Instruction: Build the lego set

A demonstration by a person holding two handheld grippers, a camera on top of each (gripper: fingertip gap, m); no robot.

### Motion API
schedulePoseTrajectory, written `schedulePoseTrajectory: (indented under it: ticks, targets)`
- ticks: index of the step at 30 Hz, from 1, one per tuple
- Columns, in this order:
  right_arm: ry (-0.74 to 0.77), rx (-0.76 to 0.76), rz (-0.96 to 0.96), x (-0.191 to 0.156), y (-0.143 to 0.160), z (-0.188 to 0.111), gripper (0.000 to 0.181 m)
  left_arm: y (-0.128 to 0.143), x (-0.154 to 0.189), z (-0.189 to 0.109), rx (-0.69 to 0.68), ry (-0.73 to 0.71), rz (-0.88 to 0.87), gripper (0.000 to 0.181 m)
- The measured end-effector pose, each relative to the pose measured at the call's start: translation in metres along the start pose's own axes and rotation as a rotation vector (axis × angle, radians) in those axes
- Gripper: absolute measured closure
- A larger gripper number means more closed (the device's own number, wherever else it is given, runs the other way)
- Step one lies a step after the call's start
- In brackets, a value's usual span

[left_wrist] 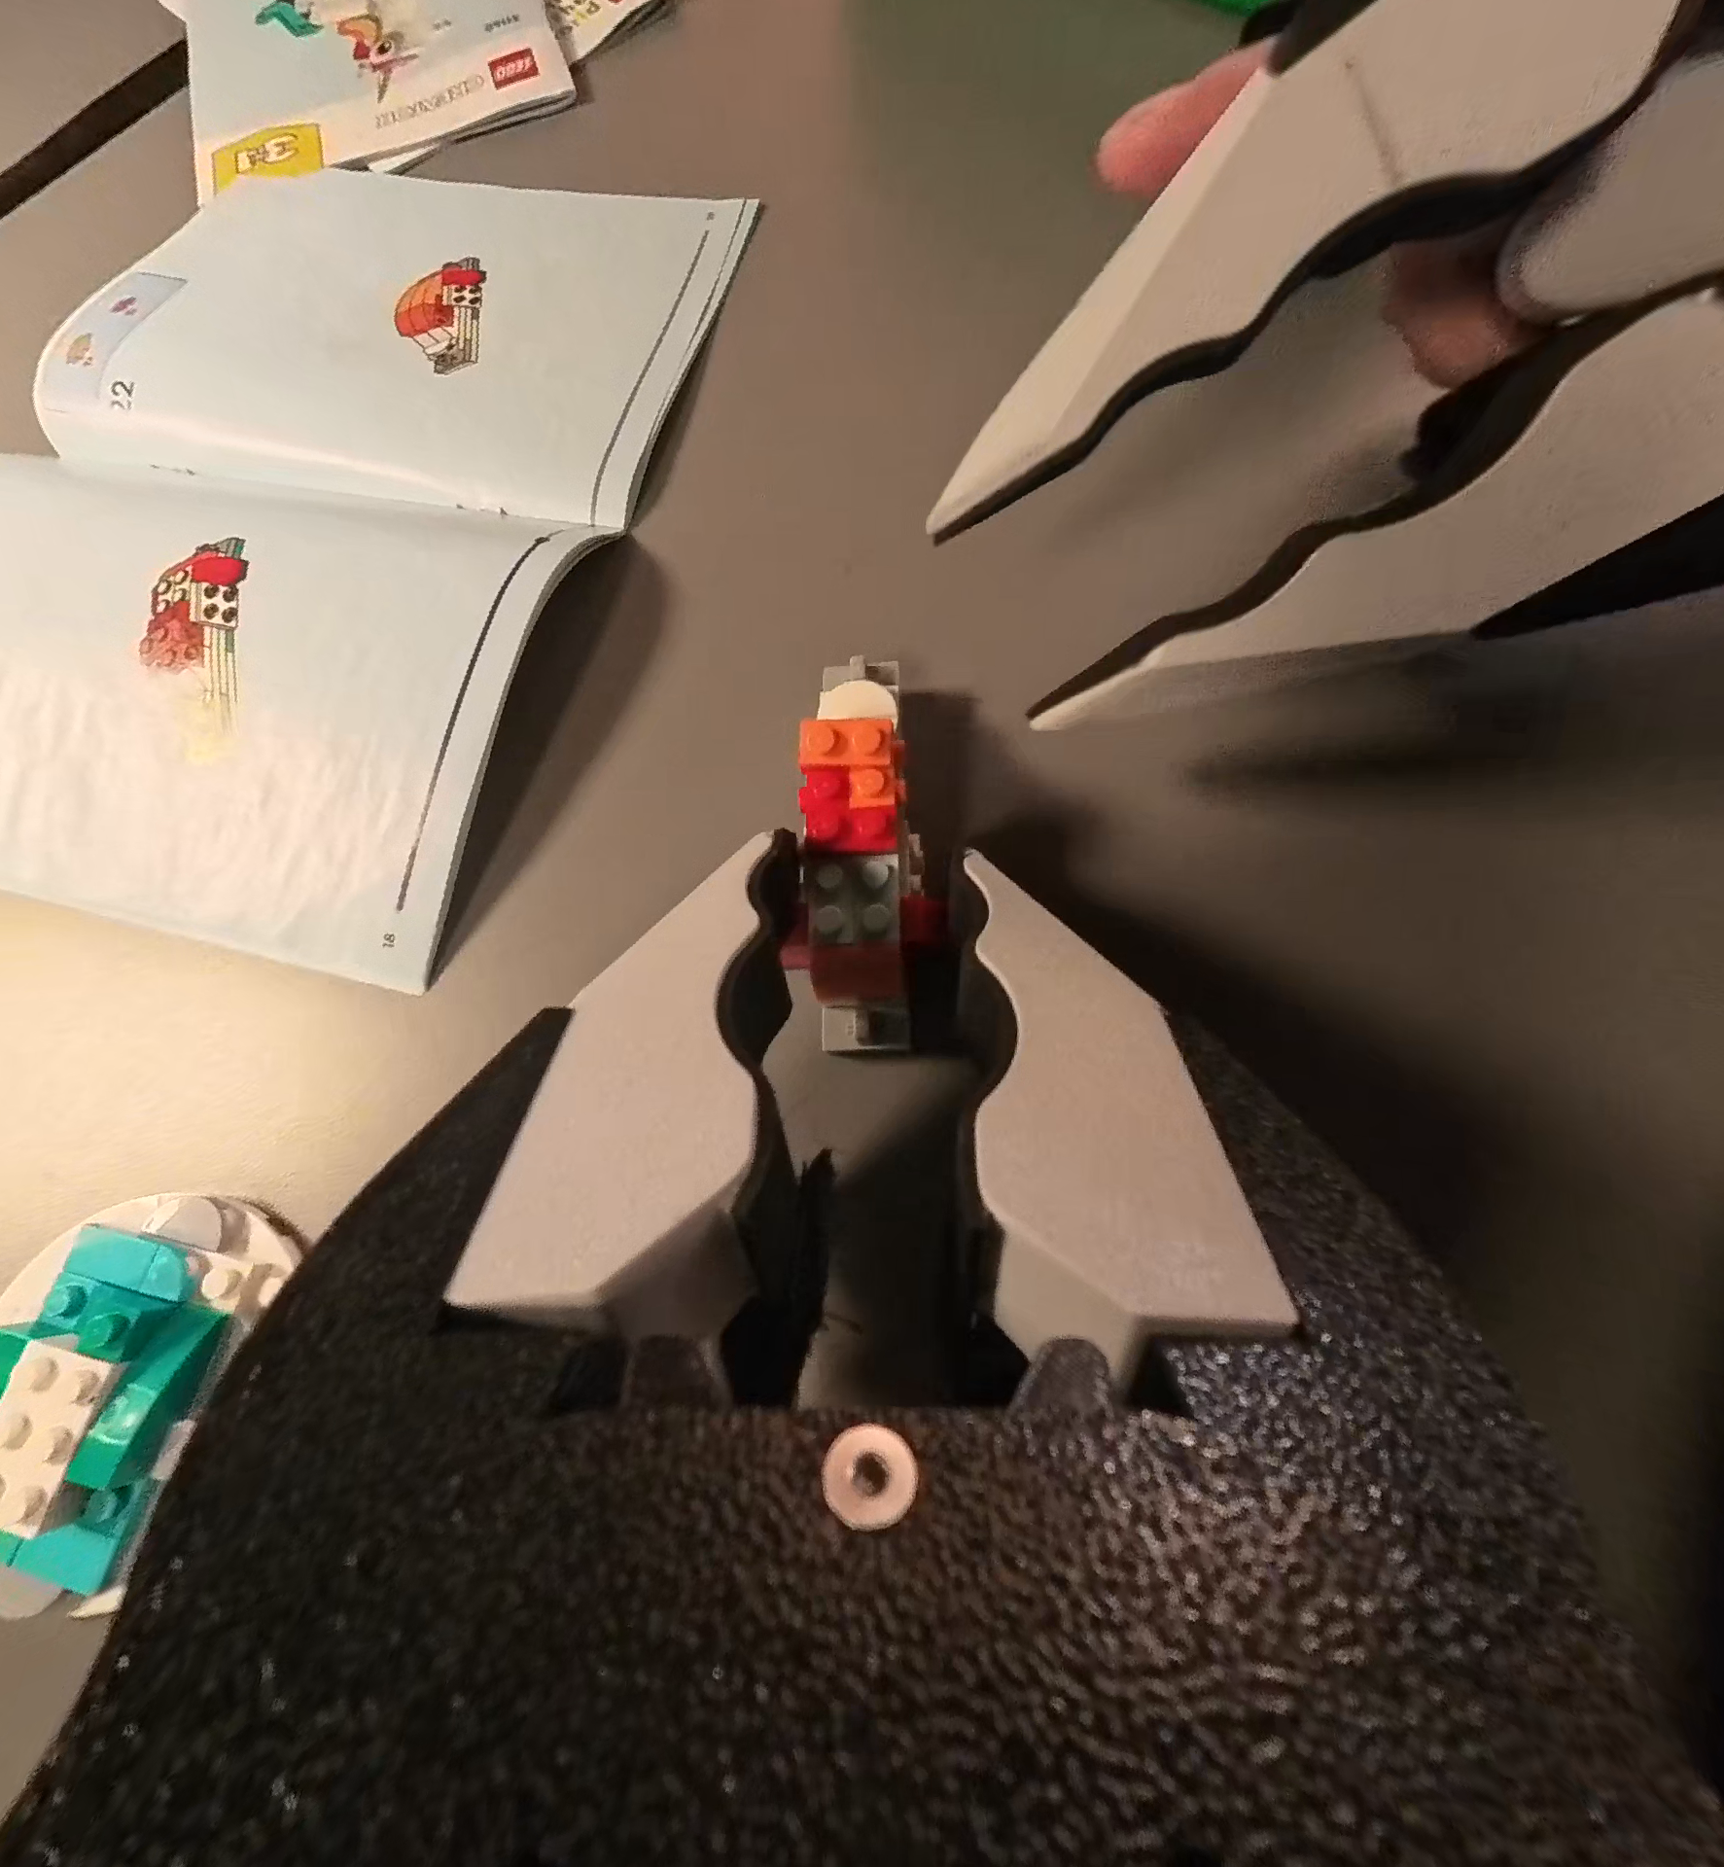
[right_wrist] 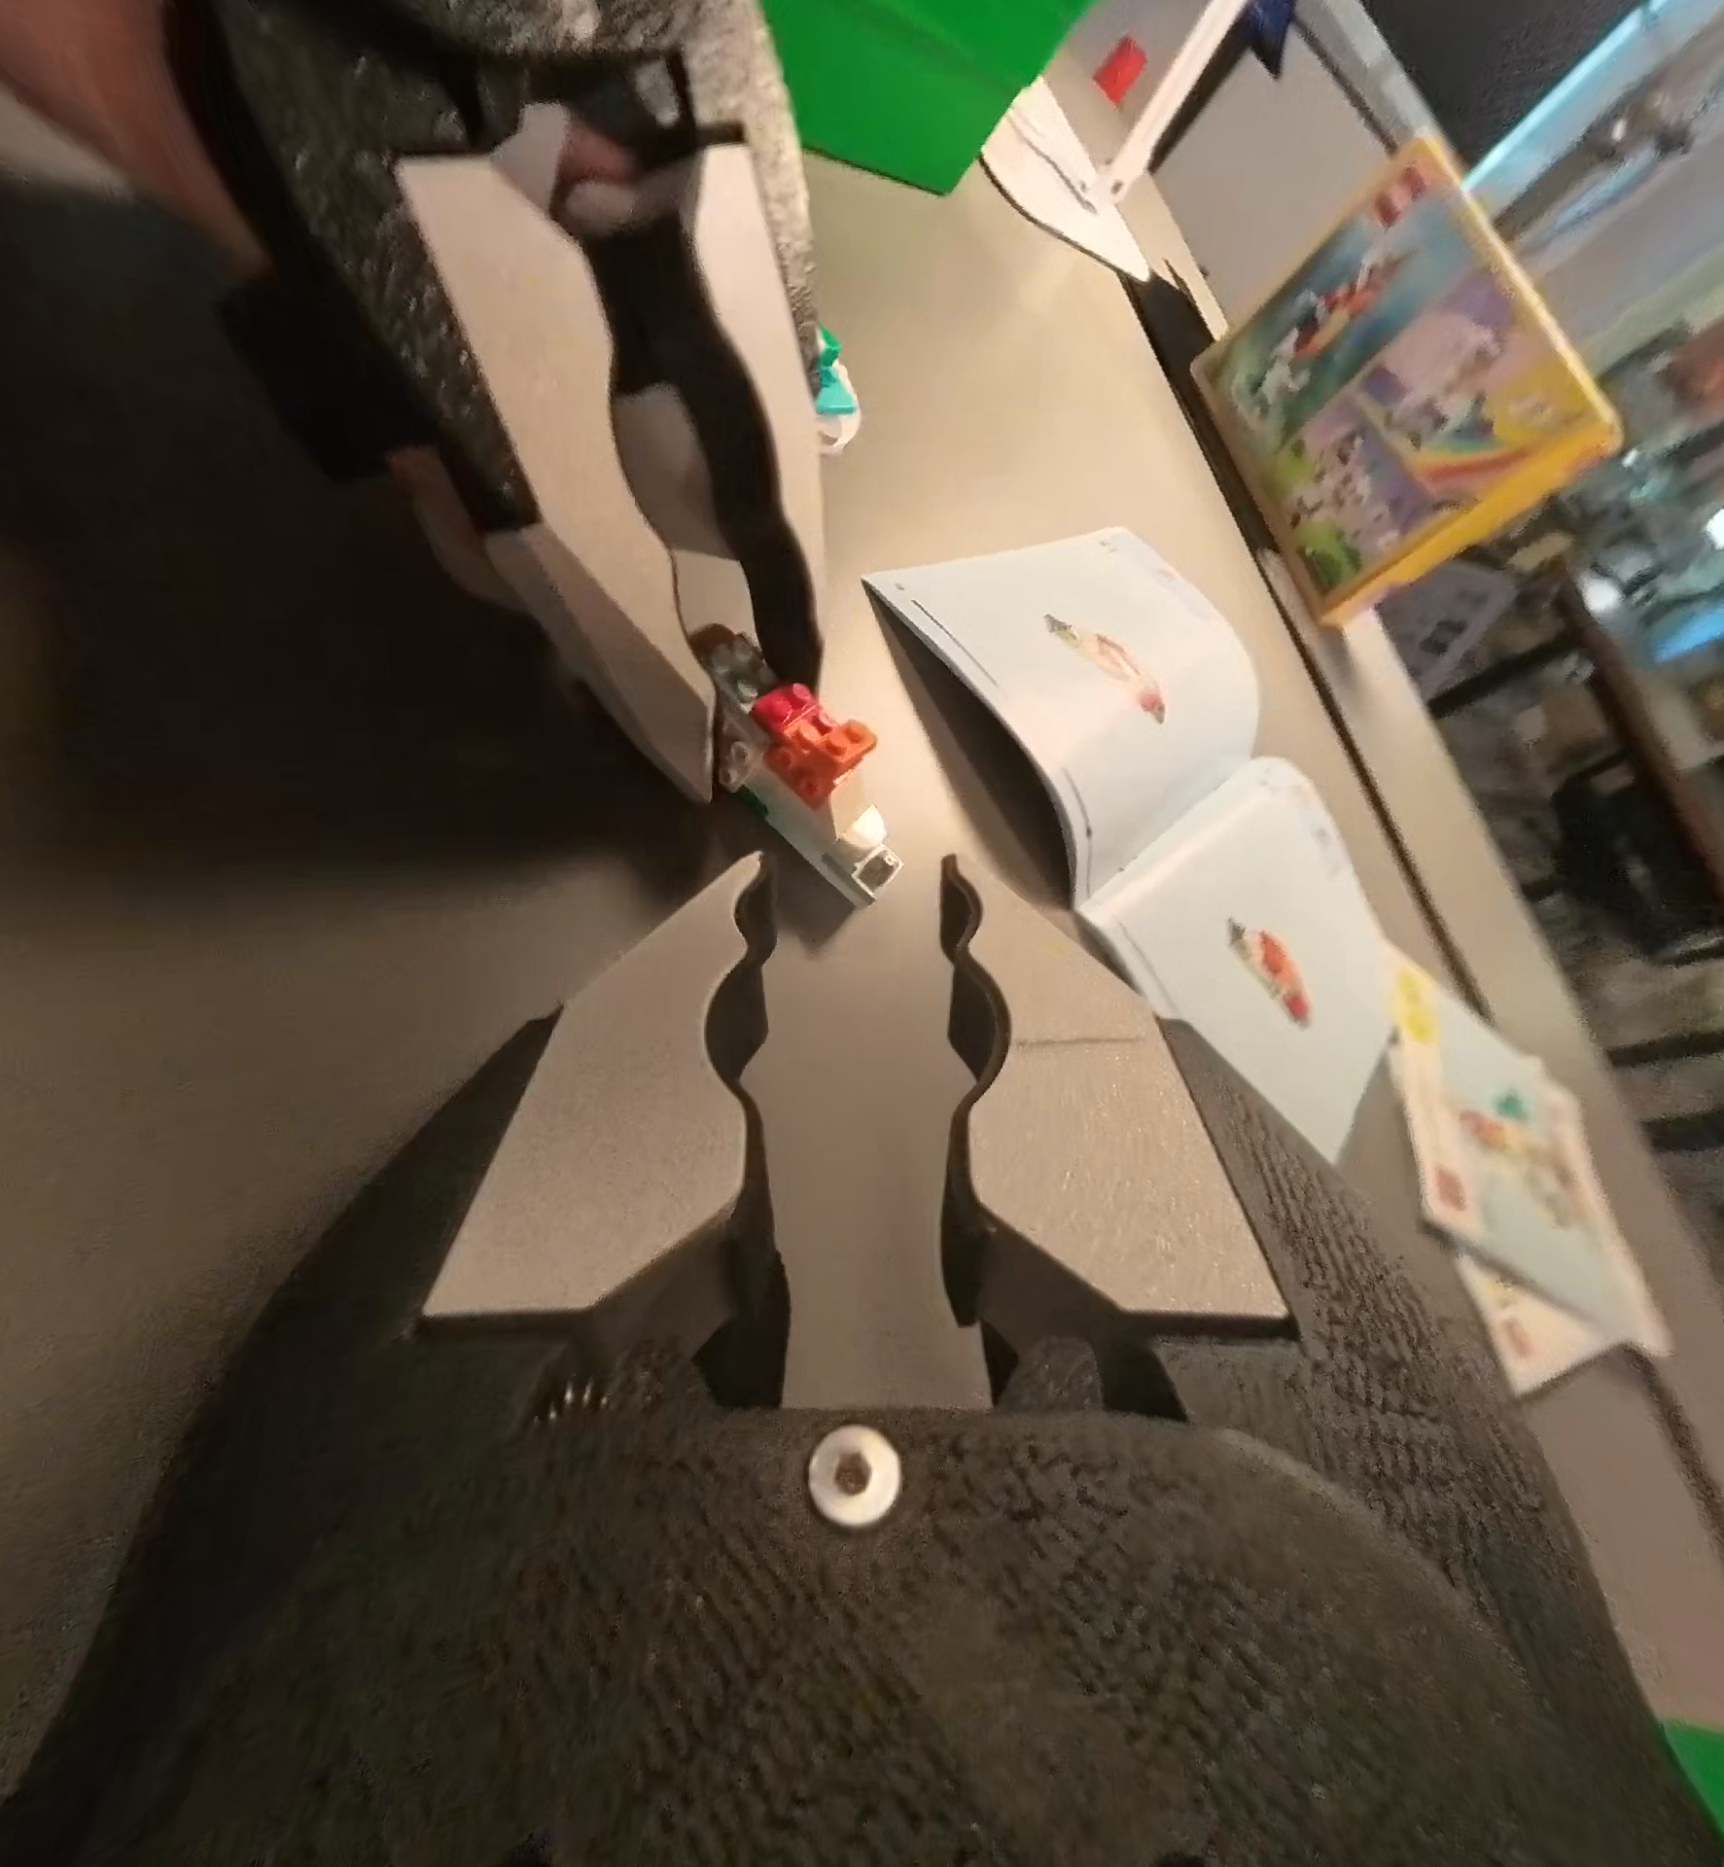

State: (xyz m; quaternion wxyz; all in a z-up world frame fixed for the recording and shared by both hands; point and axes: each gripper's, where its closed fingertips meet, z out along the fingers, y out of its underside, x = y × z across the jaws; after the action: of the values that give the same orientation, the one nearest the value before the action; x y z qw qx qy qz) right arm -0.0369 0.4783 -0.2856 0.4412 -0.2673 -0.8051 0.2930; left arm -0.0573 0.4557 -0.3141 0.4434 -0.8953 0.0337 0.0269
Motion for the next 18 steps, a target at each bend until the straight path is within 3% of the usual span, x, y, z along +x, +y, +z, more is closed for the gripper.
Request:
schedulePoseTrajectory:
  ticks: [10,18]
  targets:
    - [0.146,0.106,-0.574,0.005,-0.023,0.019,0.130,-0.012,-0.004,-0.008,0.009,0.070,-0.055,0.155]
    - [0.155,0.133,-0.683,0.007,-0.029,0.027,0.137,-0.019,-0.003,-0.013,-0.015,0.124,-0.111,0.155]
